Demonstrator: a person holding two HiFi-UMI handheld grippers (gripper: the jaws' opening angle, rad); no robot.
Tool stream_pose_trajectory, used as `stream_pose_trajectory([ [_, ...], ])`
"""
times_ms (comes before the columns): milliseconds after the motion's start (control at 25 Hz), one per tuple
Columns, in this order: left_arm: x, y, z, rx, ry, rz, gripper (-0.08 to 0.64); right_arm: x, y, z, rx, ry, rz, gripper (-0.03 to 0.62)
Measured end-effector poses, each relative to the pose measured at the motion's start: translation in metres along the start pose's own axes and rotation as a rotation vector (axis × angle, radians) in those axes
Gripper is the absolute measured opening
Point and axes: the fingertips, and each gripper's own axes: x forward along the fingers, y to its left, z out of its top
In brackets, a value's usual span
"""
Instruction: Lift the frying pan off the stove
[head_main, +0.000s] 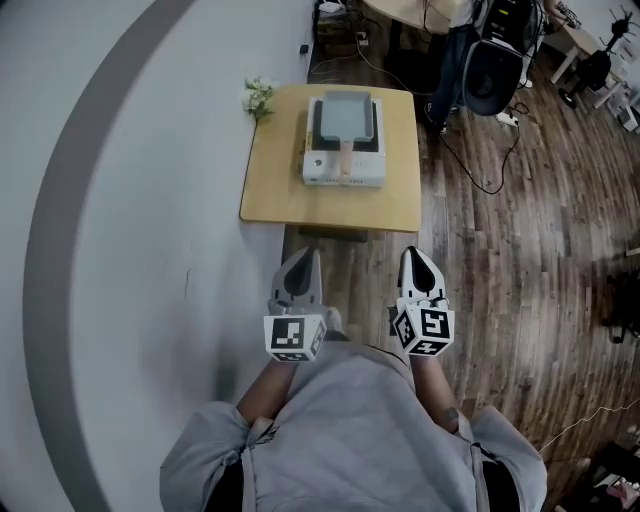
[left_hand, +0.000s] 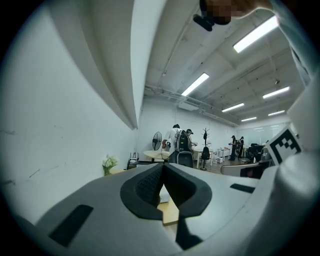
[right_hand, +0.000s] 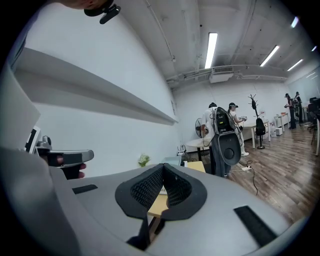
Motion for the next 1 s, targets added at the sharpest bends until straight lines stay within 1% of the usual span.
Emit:
stream_pose_trajectory([
  [240, 0.042, 0.054, 0.014, 0.018, 0.027, -0.023, 0.002, 0.061, 0.023, 0.010, 0.008, 0.002, -0.022, -0.002],
  [360, 0.055, 0.072, 0.016, 0.006, 0.035, -0.017, 0.001, 0.080, 0.029, 0.010, 0.002, 0.018, -0.018, -0.002],
  [480, 0.073, 0.082, 0.010, -0.016, 0.047, -0.017, 0.001, 0.099, 0.029, 0.006, 0.002, 0.035, -0.020, -0.002],
  [720, 0.125, 0.092, -0.007, -0.040, 0.103, -0.054, 0.002, 0.155, 0.011, -0.004, 0.009, 0.077, -0.022, -0.002],
  [880, 0.166, 0.104, -0.016, -0.085, 0.152, -0.067, 0.000, 0.201, 0.001, -0.010, 0.039, 0.125, 0.027, -0.002],
  [1000, 0.207, 0.111, -0.035, -0.169, 0.244, -0.104, 0.000, 0.239, -0.008, -0.021, 0.090, 0.177, 0.075, 0.000],
])
